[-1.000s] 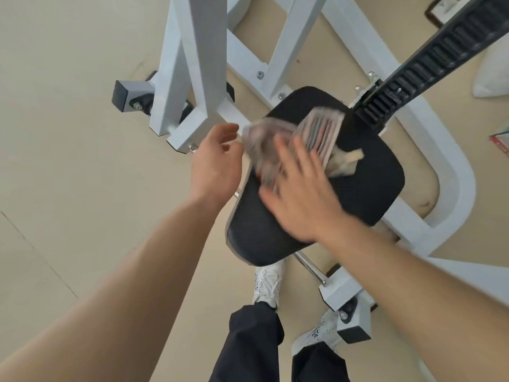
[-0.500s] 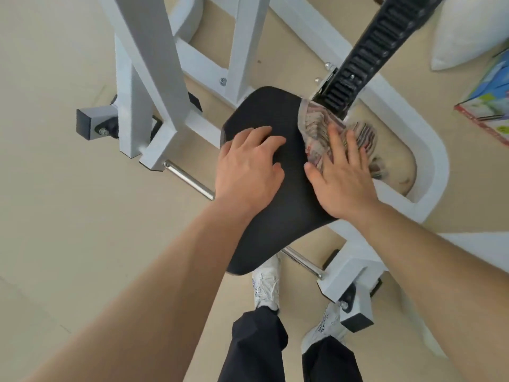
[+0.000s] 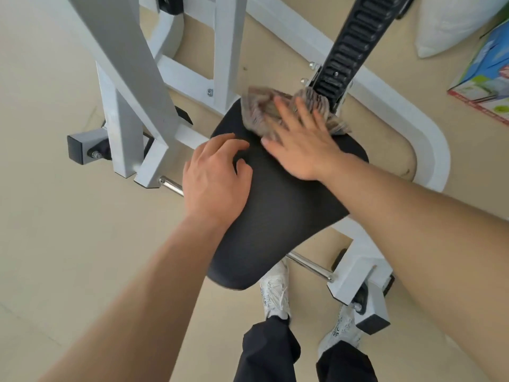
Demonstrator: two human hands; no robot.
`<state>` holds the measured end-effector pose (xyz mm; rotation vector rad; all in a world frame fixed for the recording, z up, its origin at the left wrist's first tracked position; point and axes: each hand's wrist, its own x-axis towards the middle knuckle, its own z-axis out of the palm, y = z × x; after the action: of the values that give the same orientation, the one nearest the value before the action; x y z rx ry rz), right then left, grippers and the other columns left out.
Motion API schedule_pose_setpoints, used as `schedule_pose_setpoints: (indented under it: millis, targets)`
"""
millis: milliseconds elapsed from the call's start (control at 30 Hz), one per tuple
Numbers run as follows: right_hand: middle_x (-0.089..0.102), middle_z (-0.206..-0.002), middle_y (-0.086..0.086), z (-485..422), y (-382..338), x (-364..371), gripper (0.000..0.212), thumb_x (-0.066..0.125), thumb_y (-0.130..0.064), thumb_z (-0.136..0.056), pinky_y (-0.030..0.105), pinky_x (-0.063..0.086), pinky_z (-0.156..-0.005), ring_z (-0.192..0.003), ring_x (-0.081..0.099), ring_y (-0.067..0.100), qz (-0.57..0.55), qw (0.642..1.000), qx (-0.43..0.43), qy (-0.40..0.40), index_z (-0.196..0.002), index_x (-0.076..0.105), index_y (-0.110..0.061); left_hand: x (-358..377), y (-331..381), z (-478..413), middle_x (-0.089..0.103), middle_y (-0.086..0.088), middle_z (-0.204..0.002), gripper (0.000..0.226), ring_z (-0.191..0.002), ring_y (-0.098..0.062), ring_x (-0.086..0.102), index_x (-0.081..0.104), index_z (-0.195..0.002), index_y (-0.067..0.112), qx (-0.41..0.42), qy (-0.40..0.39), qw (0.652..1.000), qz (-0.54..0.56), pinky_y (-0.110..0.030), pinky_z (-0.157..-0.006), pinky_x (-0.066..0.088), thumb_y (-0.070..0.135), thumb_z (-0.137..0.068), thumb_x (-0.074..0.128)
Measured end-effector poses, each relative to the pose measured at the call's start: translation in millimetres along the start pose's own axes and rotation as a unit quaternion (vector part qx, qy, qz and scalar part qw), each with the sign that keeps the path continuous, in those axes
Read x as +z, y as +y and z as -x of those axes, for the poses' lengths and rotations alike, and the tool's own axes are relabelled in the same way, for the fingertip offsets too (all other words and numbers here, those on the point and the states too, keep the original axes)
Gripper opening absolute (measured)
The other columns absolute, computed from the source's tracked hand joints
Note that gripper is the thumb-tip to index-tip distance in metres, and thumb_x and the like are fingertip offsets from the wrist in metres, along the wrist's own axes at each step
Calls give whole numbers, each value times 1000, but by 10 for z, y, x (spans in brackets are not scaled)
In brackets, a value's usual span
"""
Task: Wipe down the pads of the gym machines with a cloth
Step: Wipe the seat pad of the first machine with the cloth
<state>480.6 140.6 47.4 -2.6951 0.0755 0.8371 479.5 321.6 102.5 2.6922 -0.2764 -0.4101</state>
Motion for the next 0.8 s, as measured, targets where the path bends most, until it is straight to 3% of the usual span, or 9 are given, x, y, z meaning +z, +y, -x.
schedule_pose_setpoints:
  millis: [67,167,333,467,567,667,800]
  targets:
    - [-17,-169,-7,84,142,17,68,14,-62,-102,49,-9,-126,-156,-19,24,-26,999,46,5,-161,16,-29,-37,22,-59,56,13,-142,36,-131,-19,48,67,-123,33,8,-10,1000,-7,-37,-108,36,23,-93,51]
    - [-20,-169,-2,612,78,213,68,14,-60,-102,50,-7,-126,-155,-21,27,-14,999,40,16,-162,8,-28,-102,87,-129,56,14,-141,36,-129,-18,49,66,-123,33,0,-10,1000,8,-37,-106,39,22,-93,49]
    - [-6,-170,9,1349,-635,587,64,18,-59,-101,55,-2,-125,-155,-13,39,12,991,-134,25,-159,6,-33,-176,75,-87,60,12,-134,36,-124,-17,53,69,-121,28,-37,3,998,50,-35,-105,39,19,-93,49]
    - [13,-170,5,1047,-610,526,63,25,-59,-100,55,11,-125,-157,3,36,49,969,-239,48,-158,24,-35,-211,-57,-17,58,13,-136,34,-128,-17,50,67,-124,31,-40,-9,999,9,-37,-108,38,25,-95,49]
    - [22,-168,6,906,-478,337,58,33,-52,-98,55,19,-124,-155,14,37,24,977,-202,69,-153,40,-33,-186,-100,18,57,9,-134,34,-126,-21,50,64,-127,30,-28,-47,998,-19,-35,-103,38,35,-95,53]
    - [44,-156,10,1196,-432,296,51,49,-38,-89,52,33,-117,-142,39,37,-58,977,-149,139,-137,60,-26,-160,-80,139,55,3,-123,33,-115,-24,53,61,-126,29,-30,-65,997,-20,-35,-94,41,36,-94,60]
    - [66,-113,4,1655,-301,392,27,63,-20,-83,42,53,-85,-102,59,26,-133,961,-103,220,-109,72,-16,-181,-48,383,63,2,-108,21,-100,-24,59,64,-114,25,-30,-78,996,-36,-32,-79,40,36,-97,58]
